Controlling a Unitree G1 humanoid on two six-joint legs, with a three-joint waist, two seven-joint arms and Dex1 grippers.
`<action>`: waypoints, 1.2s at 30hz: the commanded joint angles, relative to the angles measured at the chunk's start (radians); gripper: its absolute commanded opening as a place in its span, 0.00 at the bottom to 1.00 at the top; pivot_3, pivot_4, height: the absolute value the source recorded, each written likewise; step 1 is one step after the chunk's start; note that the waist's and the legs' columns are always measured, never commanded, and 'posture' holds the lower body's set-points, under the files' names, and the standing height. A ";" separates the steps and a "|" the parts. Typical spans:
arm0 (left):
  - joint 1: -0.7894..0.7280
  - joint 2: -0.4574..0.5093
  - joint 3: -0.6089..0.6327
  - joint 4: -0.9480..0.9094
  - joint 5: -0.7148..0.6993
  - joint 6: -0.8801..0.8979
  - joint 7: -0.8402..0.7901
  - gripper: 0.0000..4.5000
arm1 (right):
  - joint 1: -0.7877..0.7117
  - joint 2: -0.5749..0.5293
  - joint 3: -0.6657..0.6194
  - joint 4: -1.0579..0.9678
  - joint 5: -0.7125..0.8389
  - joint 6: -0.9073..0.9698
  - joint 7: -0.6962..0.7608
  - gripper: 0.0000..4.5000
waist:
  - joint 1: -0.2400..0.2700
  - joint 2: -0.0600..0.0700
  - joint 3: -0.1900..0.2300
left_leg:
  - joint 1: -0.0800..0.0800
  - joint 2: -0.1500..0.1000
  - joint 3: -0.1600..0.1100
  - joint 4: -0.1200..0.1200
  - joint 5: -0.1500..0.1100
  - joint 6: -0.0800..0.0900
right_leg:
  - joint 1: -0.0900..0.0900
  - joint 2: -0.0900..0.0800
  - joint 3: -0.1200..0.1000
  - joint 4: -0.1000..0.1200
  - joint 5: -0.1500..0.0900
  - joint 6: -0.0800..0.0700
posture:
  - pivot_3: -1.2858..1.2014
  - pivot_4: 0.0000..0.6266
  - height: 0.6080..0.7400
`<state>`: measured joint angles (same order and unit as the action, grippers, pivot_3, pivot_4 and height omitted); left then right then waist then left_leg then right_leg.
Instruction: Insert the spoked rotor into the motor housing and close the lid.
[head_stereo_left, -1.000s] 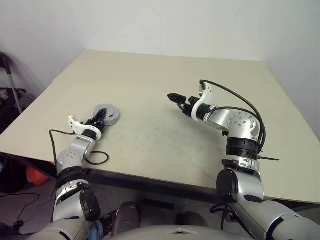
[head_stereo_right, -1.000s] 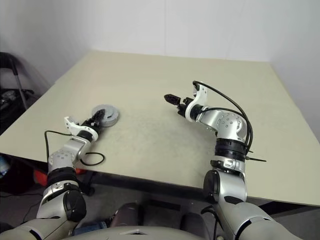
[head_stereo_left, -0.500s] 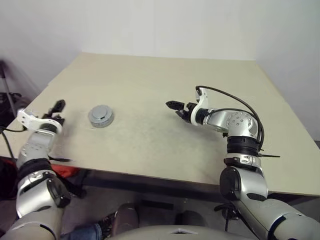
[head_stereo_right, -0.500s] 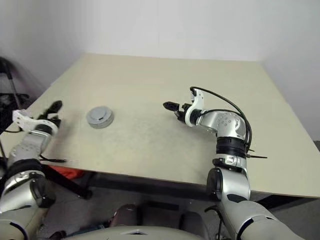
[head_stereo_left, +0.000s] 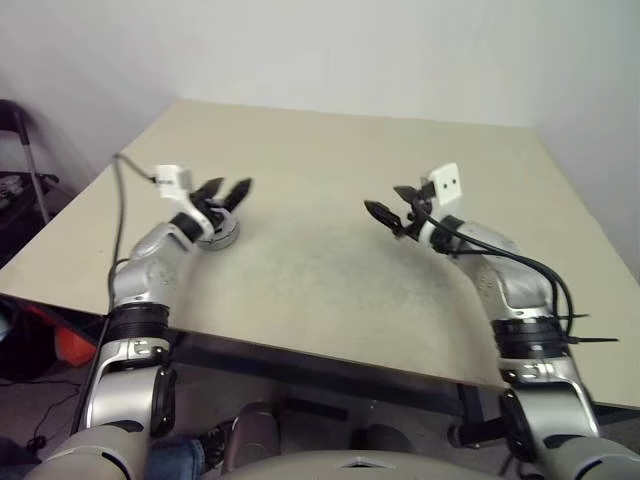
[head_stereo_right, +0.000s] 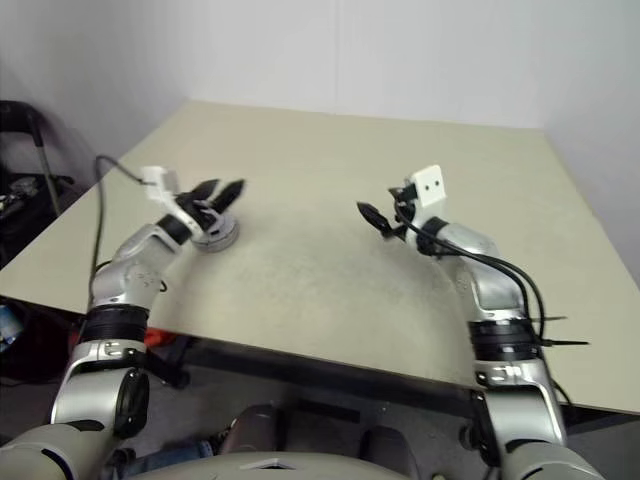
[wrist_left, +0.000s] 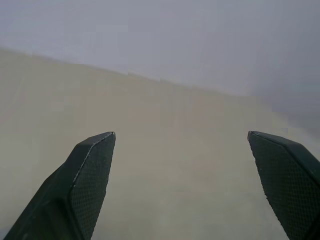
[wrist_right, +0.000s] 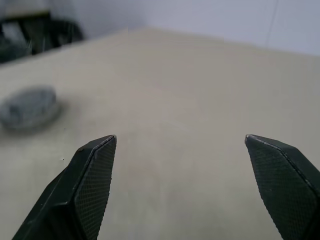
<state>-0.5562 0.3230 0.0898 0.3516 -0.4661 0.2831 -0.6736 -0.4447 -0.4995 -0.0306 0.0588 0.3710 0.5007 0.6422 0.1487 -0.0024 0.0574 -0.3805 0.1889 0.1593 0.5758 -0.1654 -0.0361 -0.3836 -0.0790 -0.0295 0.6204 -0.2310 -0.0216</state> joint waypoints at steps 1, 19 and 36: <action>0.021 -0.009 -0.154 -0.052 0.099 -0.041 -0.116 1.00 | 0.042 -0.114 0.006 -0.020 -0.024 -0.027 0.127 0.94 | -0.001 0.001 0.000 | 0.001 0.000 0.001 0.000 0.000 0.001 | 0.000 0.000 0.001 0.000 0.000 0.000 | 0.52 0.00 1.00; 0.036 -0.079 -0.205 0.021 0.227 -0.109 -0.128 1.00 | 0.086 -0.142 -0.002 -0.002 -0.089 -0.034 0.138 0.94 | -0.021 0.002 0.000 | 0.002 0.002 0.007 0.005 -0.004 0.008 | 0.000 0.002 0.002 0.003 -0.001 -0.004 | 0.52 0.00 1.00; -0.015 -0.093 -0.178 0.047 0.245 -0.103 -0.096 1.00 | 0.008 -0.084 -0.011 0.068 -0.126 -0.069 0.088 0.94 | -0.022 0.003 0.000 | 0.002 0.003 0.012 0.005 -0.003 0.011 | 0.000 0.002 0.002 0.003 0.000 -0.005 | 0.52 0.00 1.00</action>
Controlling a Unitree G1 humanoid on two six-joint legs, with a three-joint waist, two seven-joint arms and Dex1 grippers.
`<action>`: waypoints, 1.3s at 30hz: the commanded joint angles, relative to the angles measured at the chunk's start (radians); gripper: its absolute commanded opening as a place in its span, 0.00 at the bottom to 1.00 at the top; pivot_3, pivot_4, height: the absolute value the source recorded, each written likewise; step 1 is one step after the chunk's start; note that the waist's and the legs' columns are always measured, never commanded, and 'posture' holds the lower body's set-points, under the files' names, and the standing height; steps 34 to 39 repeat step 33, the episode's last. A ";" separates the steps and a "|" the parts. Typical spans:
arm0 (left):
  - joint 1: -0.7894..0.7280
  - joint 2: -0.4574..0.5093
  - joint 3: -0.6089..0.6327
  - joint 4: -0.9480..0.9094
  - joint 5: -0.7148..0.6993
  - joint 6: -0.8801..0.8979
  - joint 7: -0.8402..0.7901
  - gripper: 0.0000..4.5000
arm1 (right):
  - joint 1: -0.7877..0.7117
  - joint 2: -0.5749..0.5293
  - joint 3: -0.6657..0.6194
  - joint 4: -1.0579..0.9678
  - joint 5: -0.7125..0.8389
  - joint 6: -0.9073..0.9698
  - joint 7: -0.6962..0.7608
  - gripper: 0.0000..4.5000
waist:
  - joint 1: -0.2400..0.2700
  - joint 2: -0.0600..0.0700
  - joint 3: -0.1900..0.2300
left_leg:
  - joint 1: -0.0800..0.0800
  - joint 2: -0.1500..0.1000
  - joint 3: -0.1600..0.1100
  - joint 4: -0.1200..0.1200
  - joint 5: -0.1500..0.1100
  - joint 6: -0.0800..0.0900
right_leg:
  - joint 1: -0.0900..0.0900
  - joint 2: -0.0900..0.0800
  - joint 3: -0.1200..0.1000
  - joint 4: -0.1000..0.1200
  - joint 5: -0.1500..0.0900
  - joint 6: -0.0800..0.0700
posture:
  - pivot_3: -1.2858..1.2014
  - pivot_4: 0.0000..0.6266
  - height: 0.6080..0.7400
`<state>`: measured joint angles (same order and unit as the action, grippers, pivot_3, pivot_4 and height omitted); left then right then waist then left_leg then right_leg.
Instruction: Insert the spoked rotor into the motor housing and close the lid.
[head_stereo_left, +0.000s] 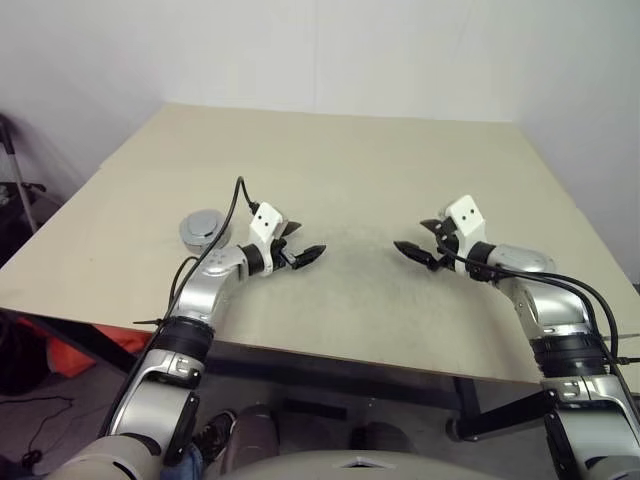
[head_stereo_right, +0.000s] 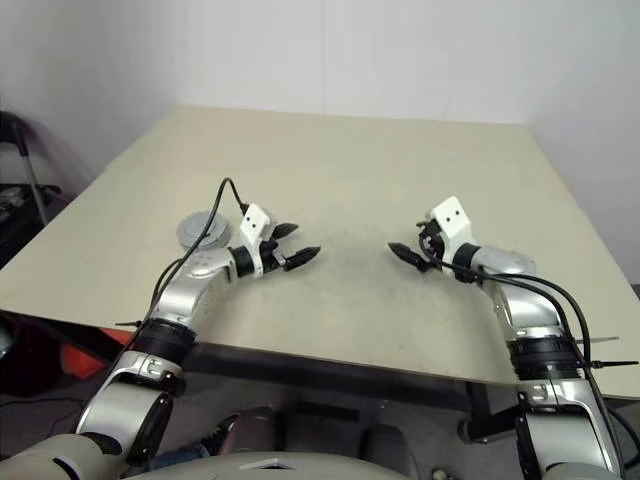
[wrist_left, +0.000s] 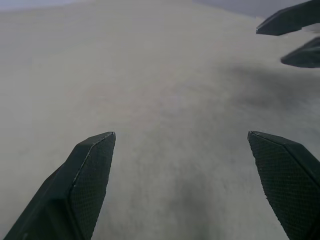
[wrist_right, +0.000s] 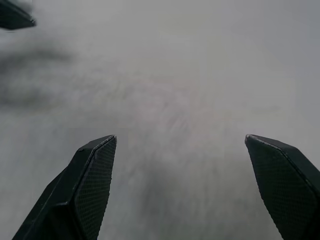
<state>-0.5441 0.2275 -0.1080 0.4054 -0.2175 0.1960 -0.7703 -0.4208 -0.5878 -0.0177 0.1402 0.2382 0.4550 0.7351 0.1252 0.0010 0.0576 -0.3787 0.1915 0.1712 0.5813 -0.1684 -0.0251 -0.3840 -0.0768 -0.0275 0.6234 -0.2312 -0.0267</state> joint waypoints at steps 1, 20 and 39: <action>-0.030 0.003 0.020 -0.003 -0.003 -0.017 -0.001 1.00 | -0.014 0.006 -0.025 -0.016 0.009 -0.022 -0.004 0.94 | 0.002 0.000 0.000 | 0.000 0.000 0.000 0.000 0.000 0.000 | 0.000 0.000 0.000 0.000 0.000 0.000 | 0.52 0.00 1.00; -0.038 -0.007 0.014 0.020 0.011 -0.036 -0.027 1.00 | -0.019 -0.005 -0.023 0.004 -0.014 -0.056 0.015 0.94 | 0.001 0.000 0.000 | -0.001 0.000 0.000 0.000 -0.001 0.003 | -0.001 0.000 0.000 -0.001 0.000 0.000 | 0.52 0.00 1.00; -0.035 -0.015 0.008 0.005 0.021 -0.022 -0.031 1.00 | -0.010 -0.011 -0.023 0.001 -0.020 -0.048 0.014 0.94 | 0.001 0.000 0.000 | -0.001 0.000 0.000 0.000 -0.003 0.006 | -0.001 0.000 0.000 -0.001 0.000 0.000 | 0.52 0.00 1.00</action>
